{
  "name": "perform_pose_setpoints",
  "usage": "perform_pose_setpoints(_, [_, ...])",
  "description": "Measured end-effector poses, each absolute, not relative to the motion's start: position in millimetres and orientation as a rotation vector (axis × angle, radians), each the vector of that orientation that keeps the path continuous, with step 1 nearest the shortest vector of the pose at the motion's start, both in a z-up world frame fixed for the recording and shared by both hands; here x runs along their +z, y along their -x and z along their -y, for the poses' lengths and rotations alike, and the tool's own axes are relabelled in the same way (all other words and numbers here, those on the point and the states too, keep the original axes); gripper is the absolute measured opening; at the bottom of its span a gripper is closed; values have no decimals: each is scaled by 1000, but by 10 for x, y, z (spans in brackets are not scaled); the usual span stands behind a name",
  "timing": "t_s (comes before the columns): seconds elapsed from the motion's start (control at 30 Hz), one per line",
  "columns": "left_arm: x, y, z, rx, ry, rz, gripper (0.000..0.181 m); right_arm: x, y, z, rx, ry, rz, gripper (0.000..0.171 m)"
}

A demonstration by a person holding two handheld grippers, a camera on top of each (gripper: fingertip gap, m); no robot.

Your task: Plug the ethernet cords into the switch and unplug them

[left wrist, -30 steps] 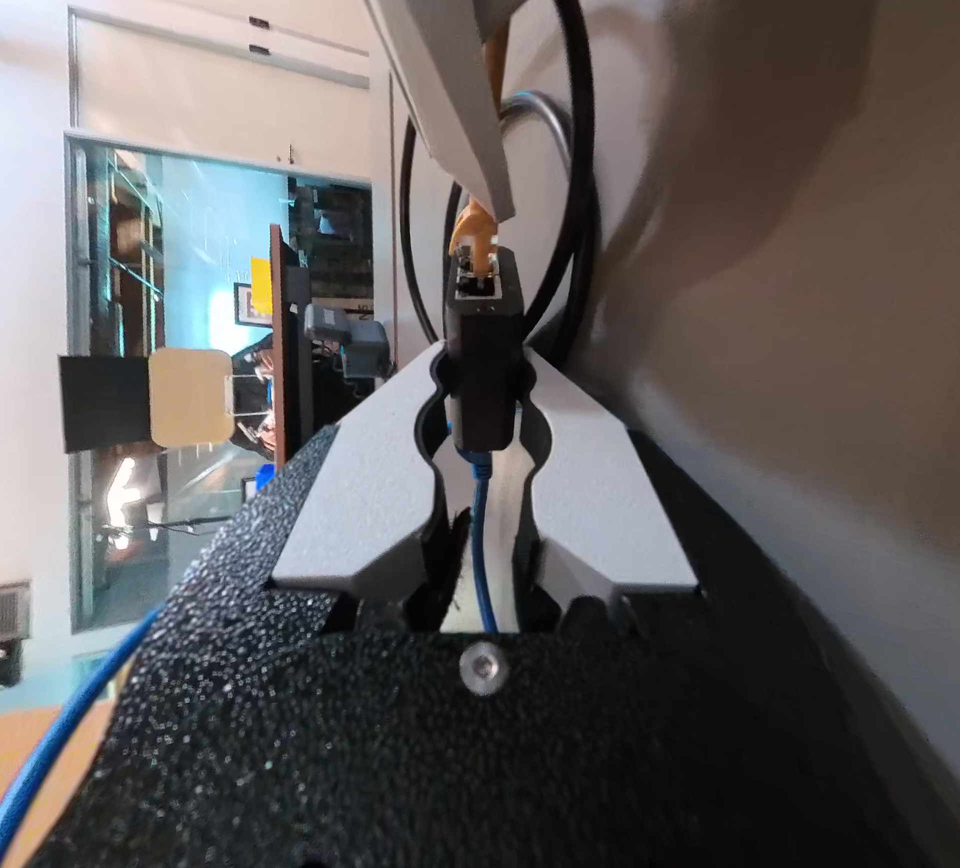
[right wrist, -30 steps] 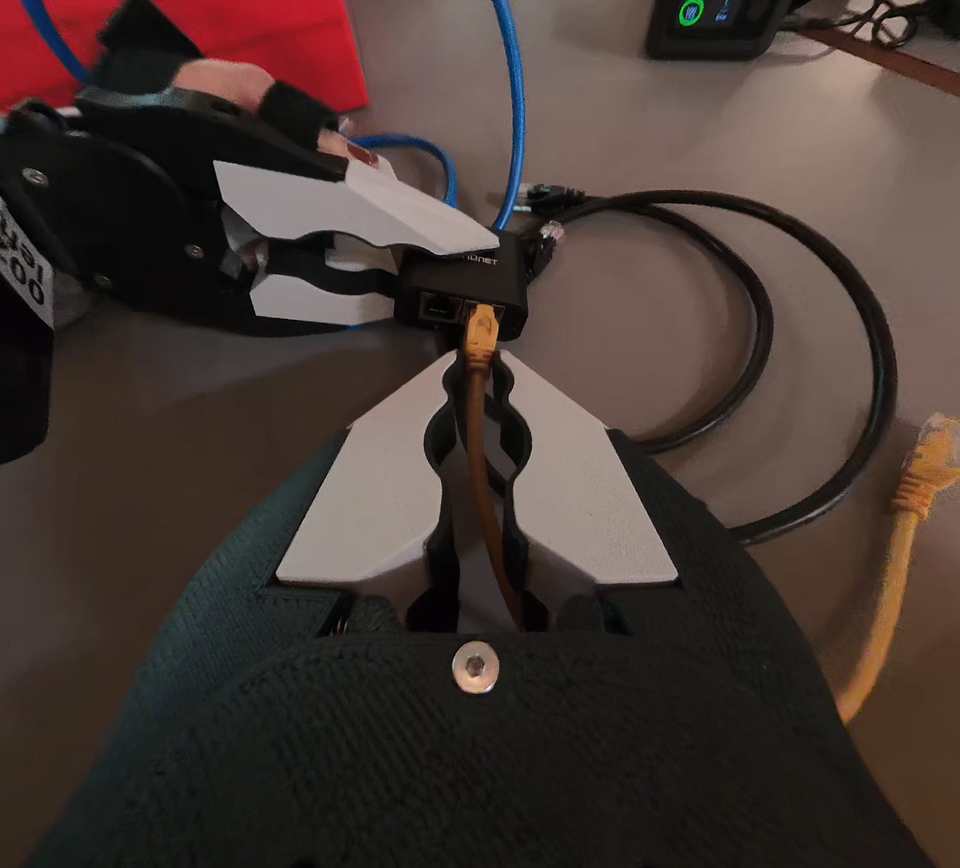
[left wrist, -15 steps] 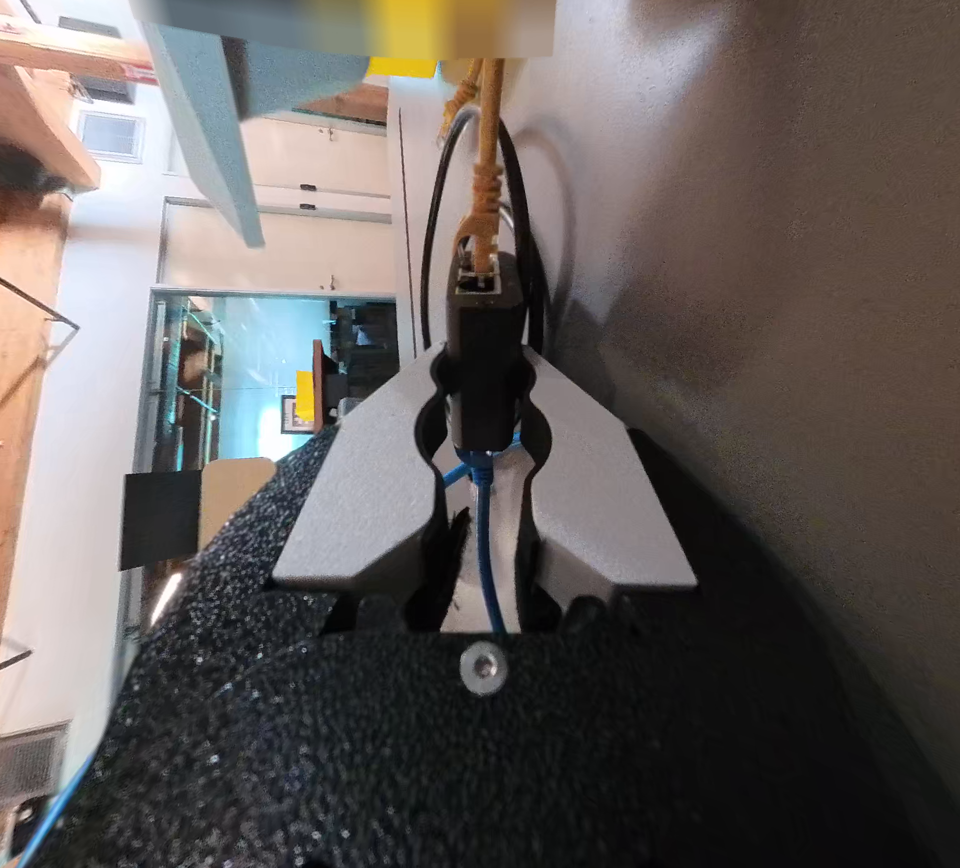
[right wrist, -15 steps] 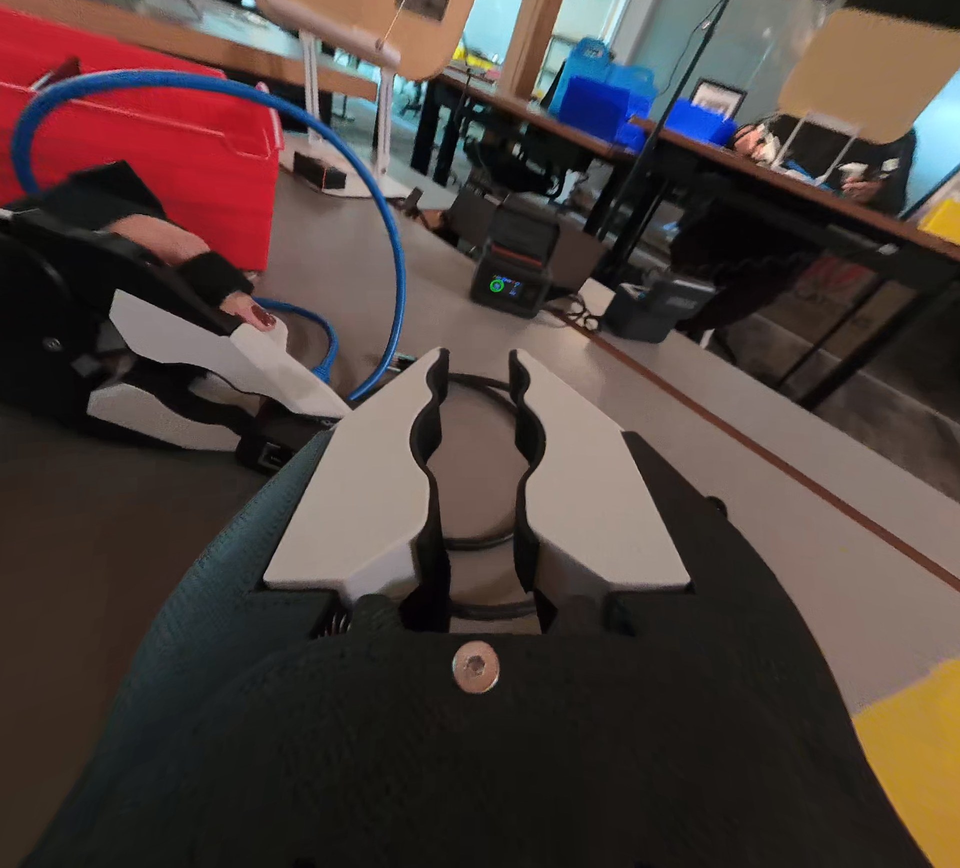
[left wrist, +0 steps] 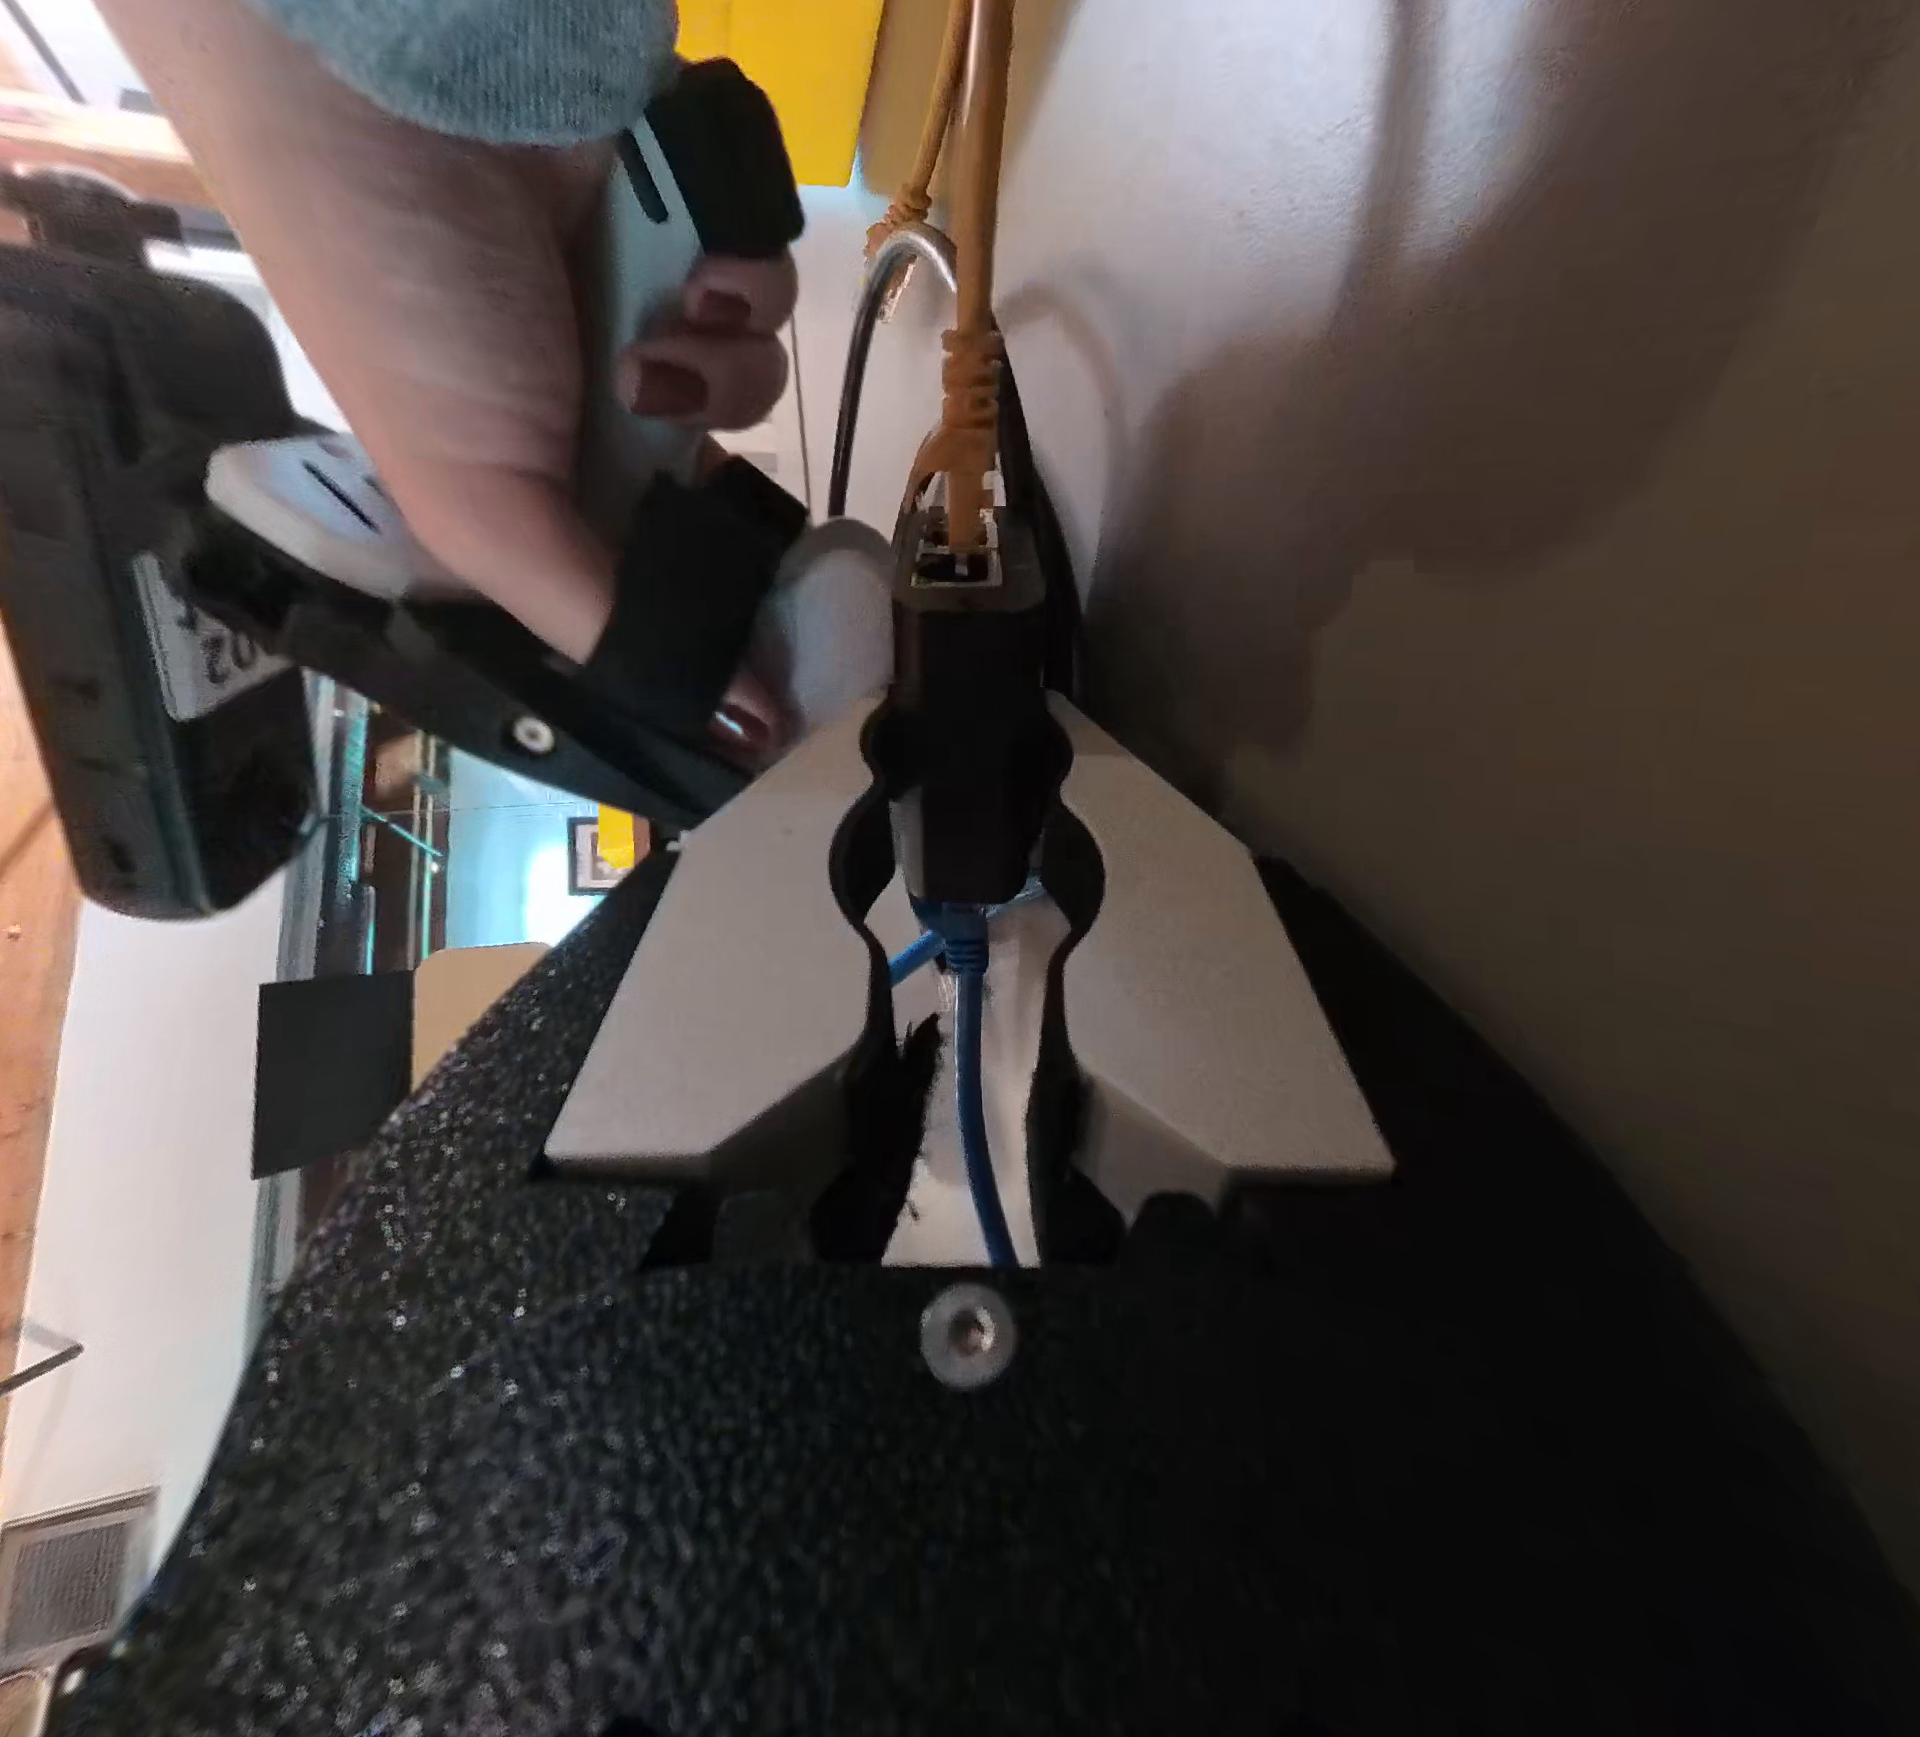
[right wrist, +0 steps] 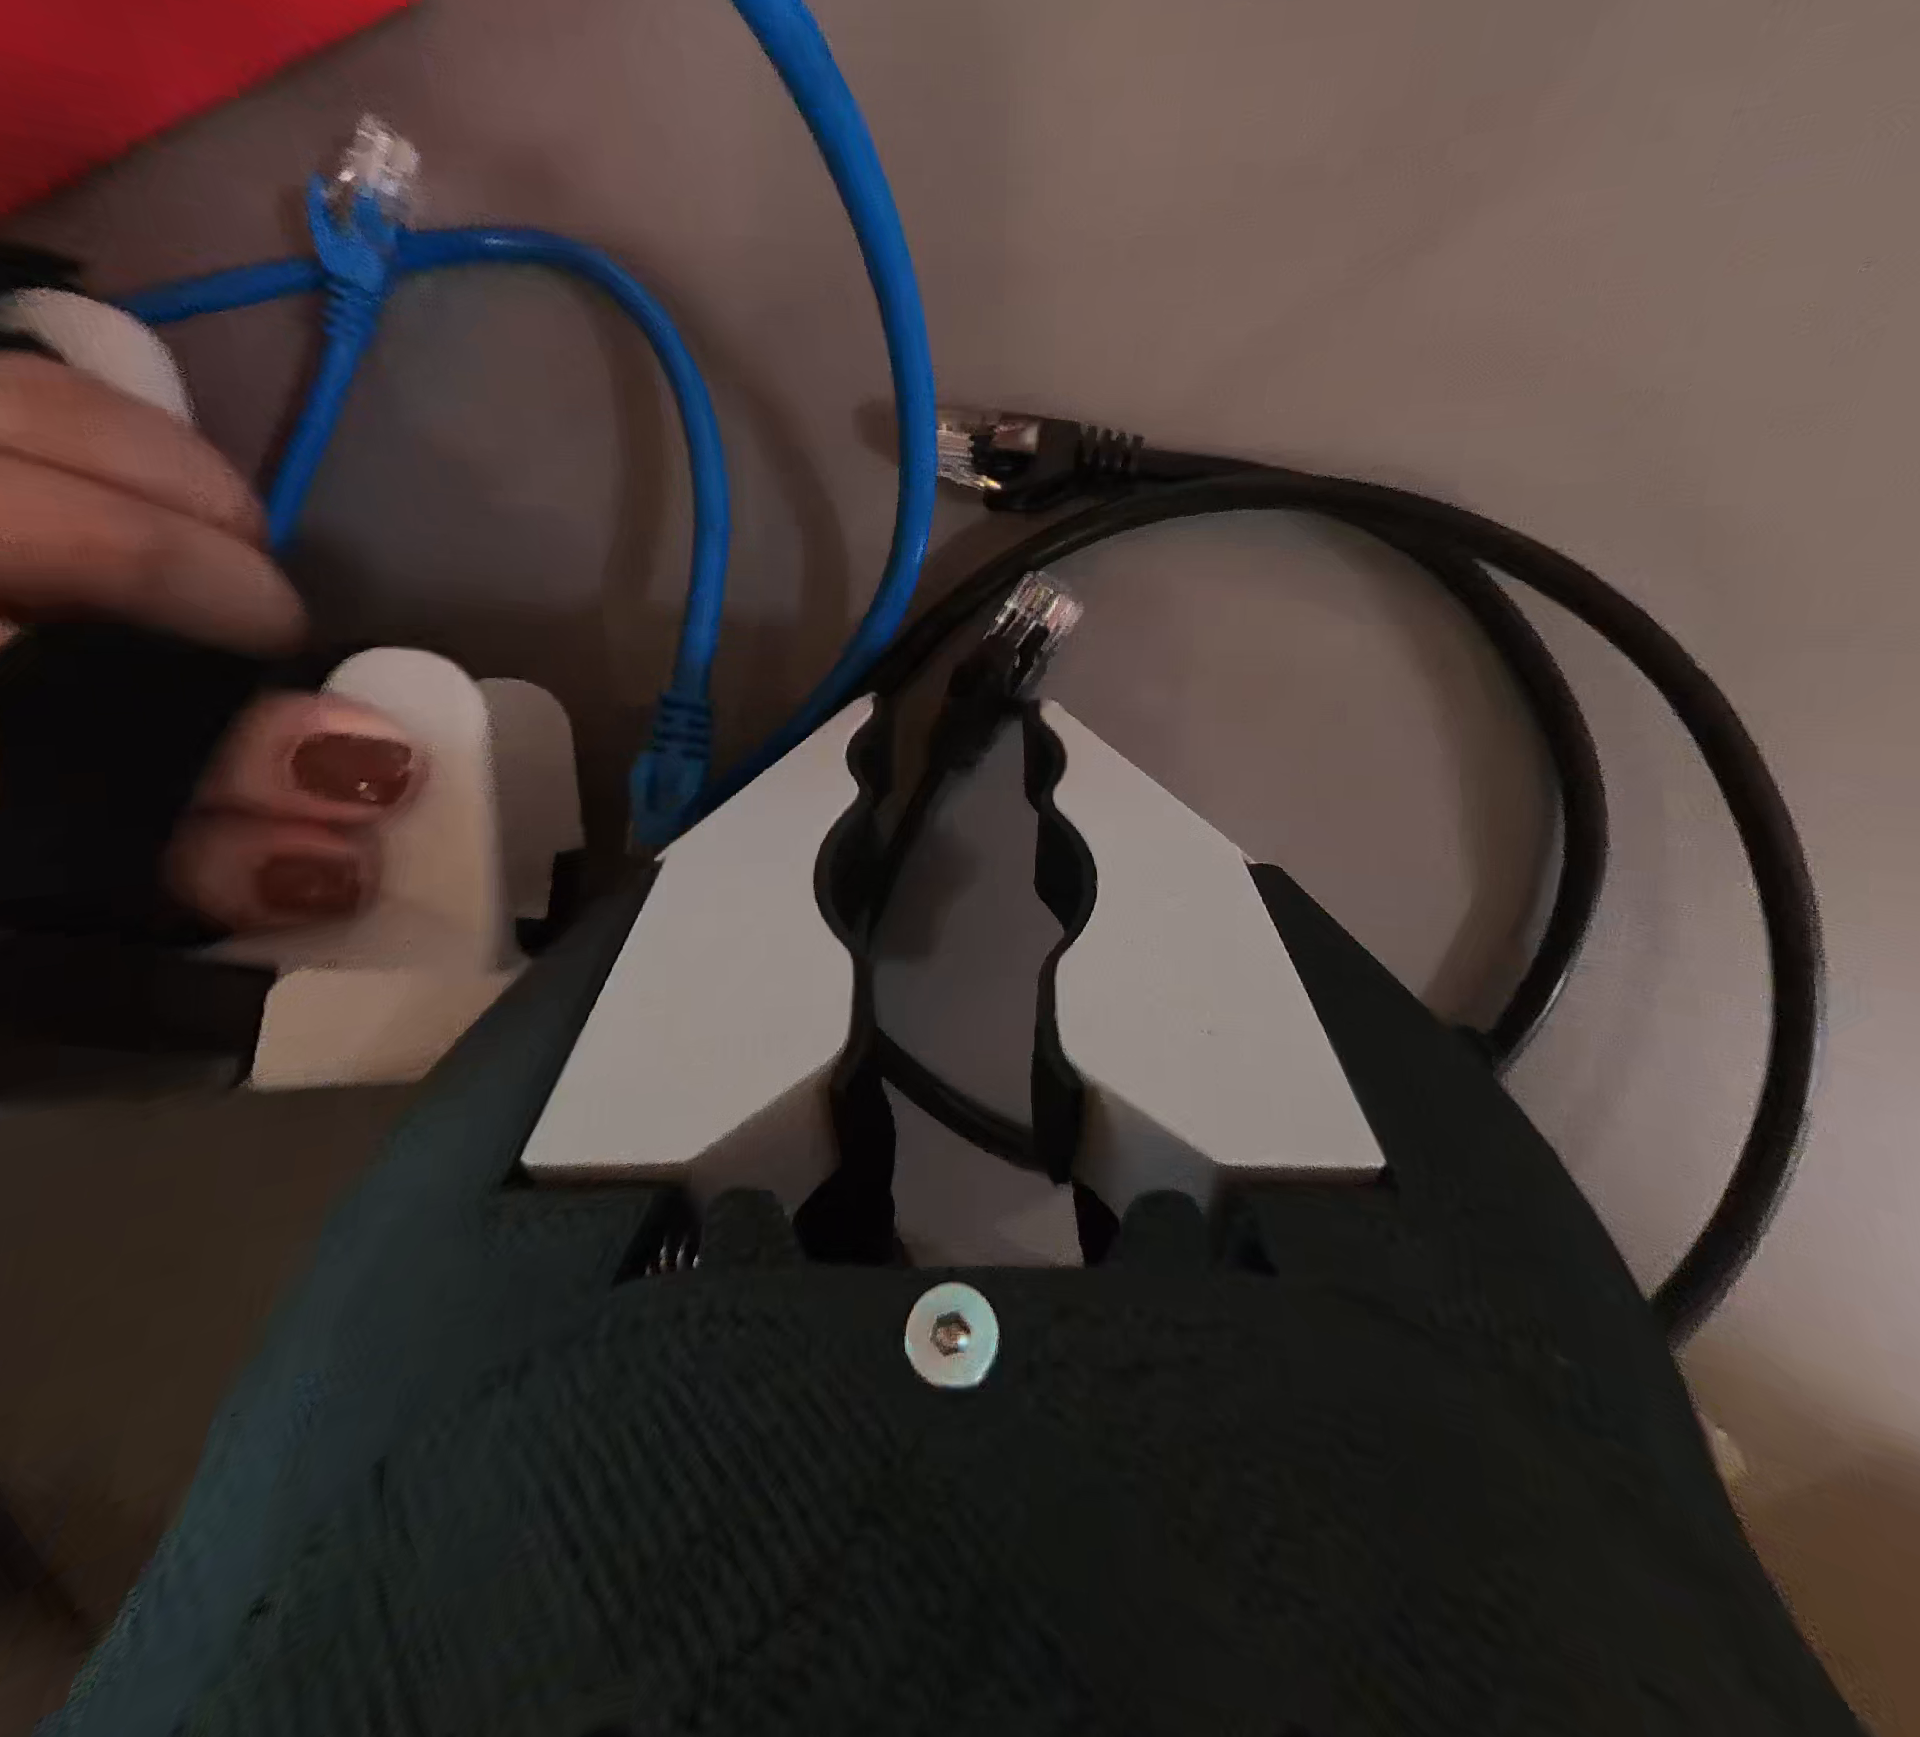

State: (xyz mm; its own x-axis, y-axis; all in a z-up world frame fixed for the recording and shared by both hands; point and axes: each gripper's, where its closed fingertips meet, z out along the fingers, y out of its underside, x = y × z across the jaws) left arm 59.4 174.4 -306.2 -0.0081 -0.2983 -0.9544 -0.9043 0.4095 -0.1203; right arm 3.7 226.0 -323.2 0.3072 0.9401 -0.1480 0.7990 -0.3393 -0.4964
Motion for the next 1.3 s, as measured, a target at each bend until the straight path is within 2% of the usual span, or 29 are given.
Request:
perform_pose_setpoints(0.27, [-3062,-592,-1741,696,1089,-1559,21,-3216,-154,-2442,330,2190,1558,13])
perform_pose_setpoints(0.5, [-2939,-407,-1903,757,1168,-1435,22,-2515,-642,-2851,152,2002,1343,12])
perform_pose_setpoints(0.93, [-2929,48,-2211,813,1426,-1241,21,-1895,-1497,-2053,218,2047,1357,10])
perform_pose_setpoints(1.07, [-2883,235,-2287,800,1515,-1122,21,-2005,-1560,-1621,252,2062,1480,10])
perform_pose_setpoints(1.3, [-2999,208,-2305,737,1537,-1181,21,-2622,-1156,-1218,530,2031,1632,10])
